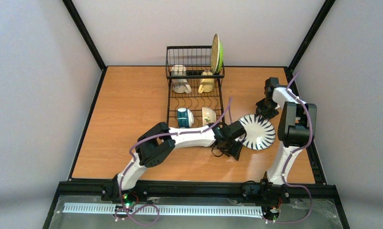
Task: Load the mixed dishes into the dish rack
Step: Turn the plate upside down at the center of the board, then grab the plate from the center of the board.
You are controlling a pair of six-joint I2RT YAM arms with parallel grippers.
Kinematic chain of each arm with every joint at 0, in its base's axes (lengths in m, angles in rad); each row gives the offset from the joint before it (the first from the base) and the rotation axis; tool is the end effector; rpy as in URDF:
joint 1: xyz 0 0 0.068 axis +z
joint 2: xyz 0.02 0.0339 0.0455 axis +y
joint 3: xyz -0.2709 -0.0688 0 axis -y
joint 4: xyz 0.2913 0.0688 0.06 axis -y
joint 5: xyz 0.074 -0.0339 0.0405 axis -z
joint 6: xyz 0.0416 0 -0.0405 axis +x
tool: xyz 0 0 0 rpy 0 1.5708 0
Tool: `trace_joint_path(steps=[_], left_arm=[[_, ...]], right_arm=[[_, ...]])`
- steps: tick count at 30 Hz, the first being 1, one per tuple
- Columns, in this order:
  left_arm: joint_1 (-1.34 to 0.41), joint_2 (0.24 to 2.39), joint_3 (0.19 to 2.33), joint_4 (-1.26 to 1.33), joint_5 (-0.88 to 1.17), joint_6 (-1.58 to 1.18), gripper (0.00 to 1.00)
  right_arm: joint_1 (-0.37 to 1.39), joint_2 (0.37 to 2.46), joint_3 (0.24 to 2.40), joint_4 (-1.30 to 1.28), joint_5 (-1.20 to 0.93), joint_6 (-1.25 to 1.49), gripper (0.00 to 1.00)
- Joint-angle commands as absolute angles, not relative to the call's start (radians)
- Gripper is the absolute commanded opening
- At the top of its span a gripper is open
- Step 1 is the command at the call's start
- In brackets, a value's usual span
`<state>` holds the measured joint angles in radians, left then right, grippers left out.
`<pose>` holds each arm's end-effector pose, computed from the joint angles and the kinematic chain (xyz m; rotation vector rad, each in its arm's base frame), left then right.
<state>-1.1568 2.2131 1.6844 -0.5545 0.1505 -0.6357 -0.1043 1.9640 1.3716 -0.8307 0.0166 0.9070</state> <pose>0.2027 -0.4768 0.1336 0.7918 2.7609 -0.6931 0.4136 -0.0440 0.1365 1.4540 2.6224 0.0638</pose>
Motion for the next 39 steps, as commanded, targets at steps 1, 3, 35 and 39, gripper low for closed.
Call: trace_joint_path(steps=[1, 3, 35, 39], left_arm=[[-1.113, 2.150, 1.603, -0.417, 0.199, -0.767, 1.00], [-1.107, 2.133, 1.571, -0.371, 0.195, -0.813, 1.00], [-1.120, 2.069, 1.336, 0.051, 0.016, -1.424, 1.00], [-1.125, 2.096, 1.331, 0.086, -0.019, -1.487, 1.00]], right_arm=[[-0.103, 2.004, 1.364, -0.756, 0.053, 0.924, 0.61], [-0.103, 2.001, 1.353, -0.752, 0.052, 0.921, 0.61], [-0.052, 1.723, 1.366, -0.745, 0.166, 0.750, 0.62], [-0.071, 1.749, 1.368, -0.704, 0.155, 0.748, 0.62]])
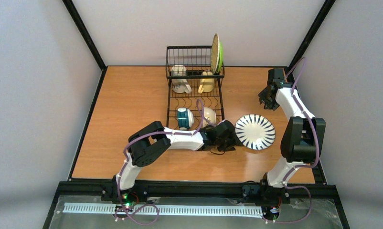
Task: Load the mixed dishes into the dish rack
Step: Grab the plate from the center of the board.
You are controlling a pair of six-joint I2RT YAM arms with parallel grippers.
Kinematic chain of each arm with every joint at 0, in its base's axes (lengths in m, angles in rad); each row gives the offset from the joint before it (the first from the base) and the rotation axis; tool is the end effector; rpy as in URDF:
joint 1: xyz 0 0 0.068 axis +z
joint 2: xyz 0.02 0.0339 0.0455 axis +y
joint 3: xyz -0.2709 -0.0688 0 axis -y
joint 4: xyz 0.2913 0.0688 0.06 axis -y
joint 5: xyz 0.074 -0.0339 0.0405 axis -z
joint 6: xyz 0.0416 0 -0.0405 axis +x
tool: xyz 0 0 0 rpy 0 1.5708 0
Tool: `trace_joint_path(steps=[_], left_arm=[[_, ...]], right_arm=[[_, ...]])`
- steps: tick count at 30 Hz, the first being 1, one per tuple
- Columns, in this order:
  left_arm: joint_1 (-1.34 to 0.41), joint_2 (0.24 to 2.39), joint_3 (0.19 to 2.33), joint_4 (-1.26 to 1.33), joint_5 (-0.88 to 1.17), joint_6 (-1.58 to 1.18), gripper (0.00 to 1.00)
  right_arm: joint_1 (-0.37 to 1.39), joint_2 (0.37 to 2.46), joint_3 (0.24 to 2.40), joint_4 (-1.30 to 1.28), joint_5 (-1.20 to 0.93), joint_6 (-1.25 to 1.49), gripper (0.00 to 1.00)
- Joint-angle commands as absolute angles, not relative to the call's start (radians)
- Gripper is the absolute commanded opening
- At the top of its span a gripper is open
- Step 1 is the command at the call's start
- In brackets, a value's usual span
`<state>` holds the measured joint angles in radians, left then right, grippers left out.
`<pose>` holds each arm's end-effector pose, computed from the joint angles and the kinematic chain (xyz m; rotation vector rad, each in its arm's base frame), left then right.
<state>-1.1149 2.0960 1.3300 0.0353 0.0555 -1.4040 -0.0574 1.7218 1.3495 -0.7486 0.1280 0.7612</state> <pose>0.2152 -0.4440 0.1121 -0.3554 2.6736 -1.1695 0.4031 -0.0285 0.2275 1.1009 2.4391 0.0501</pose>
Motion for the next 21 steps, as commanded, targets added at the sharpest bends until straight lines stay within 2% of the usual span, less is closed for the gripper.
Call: trace_joint_path(steps=[1, 11, 21], left_arm=[[-1.126, 2.103, 1.332, 0.092, -0.030, -1.497, 1.00], [-1.142, 2.176, 1.410, 0.051, -0.055, -1.534, 1.00], [-1.158, 2.203, 1.422, 0.025, -0.131, -1.612, 1.00]], right_arm=[[-0.080, 1.757, 1.368, -0.691, 0.149, 0.746, 0.62], [-0.175, 1.884, 1.401, -0.656, 0.046, 0.718, 0.62], [-0.185, 1.950, 1.377, -0.653, 0.007, 0.723, 0.62]])
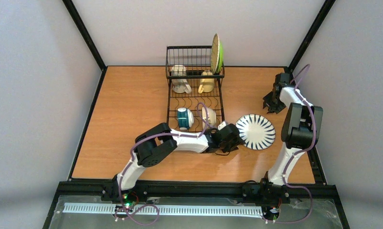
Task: Load the mixed dishes into the dish rack
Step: Grab the plate from the center of the board.
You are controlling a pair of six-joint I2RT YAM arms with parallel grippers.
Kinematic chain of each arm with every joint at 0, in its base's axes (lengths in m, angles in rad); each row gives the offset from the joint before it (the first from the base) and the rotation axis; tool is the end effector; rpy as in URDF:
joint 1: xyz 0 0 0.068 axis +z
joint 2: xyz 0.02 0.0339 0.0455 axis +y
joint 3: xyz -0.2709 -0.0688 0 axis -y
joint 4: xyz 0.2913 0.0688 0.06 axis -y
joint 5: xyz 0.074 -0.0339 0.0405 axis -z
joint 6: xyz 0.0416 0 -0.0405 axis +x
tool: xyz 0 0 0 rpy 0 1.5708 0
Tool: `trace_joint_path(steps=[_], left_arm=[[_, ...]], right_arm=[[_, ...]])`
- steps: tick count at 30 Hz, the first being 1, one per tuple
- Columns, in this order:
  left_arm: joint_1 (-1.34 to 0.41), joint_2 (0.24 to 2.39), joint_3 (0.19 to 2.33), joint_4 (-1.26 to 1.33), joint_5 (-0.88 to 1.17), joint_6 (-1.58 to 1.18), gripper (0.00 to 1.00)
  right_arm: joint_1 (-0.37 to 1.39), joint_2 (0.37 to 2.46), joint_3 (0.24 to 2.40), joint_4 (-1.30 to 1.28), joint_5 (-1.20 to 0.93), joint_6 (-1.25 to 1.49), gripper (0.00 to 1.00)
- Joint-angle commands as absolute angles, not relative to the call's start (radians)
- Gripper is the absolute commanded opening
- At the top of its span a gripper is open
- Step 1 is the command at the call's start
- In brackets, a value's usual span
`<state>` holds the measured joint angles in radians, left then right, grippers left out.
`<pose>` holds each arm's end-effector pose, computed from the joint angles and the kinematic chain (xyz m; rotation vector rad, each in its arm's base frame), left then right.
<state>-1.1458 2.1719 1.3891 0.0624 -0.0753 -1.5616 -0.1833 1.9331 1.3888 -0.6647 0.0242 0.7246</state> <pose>0.2127 -0.4623 0.0978 -0.5927 2.5900 -1.1532 0.4297 -0.0807 0.1592 1.2267 2.5000 0.1037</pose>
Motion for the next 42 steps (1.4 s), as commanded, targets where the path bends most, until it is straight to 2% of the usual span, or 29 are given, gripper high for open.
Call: trace_joint_path(steps=[1, 30, 42], left_arm=[[-1.158, 2.210, 1.429, 0.023, -0.132, -1.616, 1.00], [-1.160, 2.284, 1.477, 0.029, -0.144, -1.604, 1.00], [-1.161, 2.254, 1.490, 0.007, -0.179, -1.501, 0.98]], right_arm=[[-0.185, 1.948, 1.367, -0.651, 0.009, 0.724, 0.62], [-0.206, 1.863, 1.179, -0.744, -0.222, 0.636, 0.62], [-0.206, 1.823, 1.156, -0.793, -0.233, 0.591, 0.62]])
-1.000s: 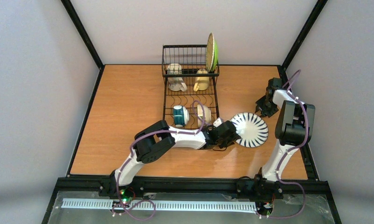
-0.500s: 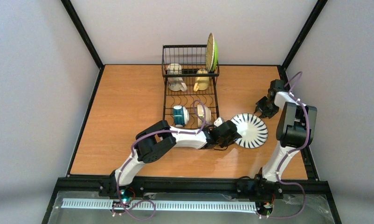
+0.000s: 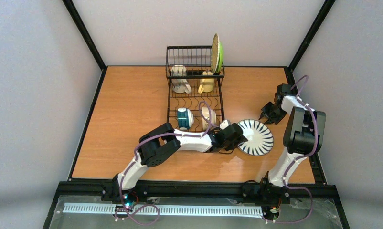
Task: Load the mixed dishes into the dish rack
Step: Grab the plate from the center of the board.
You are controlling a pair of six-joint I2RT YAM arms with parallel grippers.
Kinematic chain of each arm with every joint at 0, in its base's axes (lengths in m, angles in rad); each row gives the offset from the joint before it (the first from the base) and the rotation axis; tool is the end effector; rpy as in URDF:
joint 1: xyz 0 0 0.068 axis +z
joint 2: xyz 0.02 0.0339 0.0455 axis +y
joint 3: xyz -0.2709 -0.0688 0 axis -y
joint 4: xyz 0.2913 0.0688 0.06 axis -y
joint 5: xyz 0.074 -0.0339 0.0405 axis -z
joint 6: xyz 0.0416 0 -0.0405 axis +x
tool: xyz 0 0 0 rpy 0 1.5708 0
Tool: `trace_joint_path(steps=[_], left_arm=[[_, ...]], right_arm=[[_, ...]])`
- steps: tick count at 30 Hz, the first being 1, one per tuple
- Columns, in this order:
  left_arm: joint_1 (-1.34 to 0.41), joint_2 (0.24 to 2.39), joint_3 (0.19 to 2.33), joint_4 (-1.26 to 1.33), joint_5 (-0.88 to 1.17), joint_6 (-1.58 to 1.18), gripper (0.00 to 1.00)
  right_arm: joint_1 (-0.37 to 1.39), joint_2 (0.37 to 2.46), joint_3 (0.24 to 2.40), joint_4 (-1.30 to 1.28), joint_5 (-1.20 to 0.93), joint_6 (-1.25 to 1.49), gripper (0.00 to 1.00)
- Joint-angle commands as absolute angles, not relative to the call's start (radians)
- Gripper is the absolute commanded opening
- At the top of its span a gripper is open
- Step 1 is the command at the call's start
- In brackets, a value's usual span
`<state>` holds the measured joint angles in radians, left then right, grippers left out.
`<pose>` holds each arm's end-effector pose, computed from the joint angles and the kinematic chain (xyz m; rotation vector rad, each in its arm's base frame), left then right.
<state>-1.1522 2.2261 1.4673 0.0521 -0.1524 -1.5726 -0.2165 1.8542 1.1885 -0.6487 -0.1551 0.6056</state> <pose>0.2193 -0.4774 0.0966 -0.6309 2.5194 -1.1299 0.3833 -0.0777 0.1295 1.1344 2.6753 0.2940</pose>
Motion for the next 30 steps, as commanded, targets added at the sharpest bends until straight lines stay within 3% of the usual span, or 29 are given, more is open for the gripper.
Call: trace_joint_path(steps=[1, 12, 15, 20, 30], left_arm=[[-1.160, 2.249, 1.487, 0.006, -0.182, -1.497, 0.98], [-1.162, 2.213, 1.456, 0.032, -0.155, -1.451, 0.80], [-1.164, 2.190, 1.430, 0.056, -0.163, -1.444, 0.67], [-1.170, 2.160, 1.402, 0.061, -0.175, -1.439, 0.34], [-1.181, 2.082, 1.330, 0.079, -0.175, -1.412, 0.00]], right_arm=[[-0.206, 1.818, 1.153, -0.796, -0.235, 0.589, 0.62], [-0.204, 1.751, 1.080, -0.816, -0.257, 0.577, 0.62], [-0.204, 1.734, 1.064, -0.819, -0.259, 0.577, 0.62], [-0.204, 1.709, 1.052, -0.822, -0.259, 0.581, 0.62], [-0.204, 1.641, 1.089, -0.845, -0.198, 0.617, 0.63]])
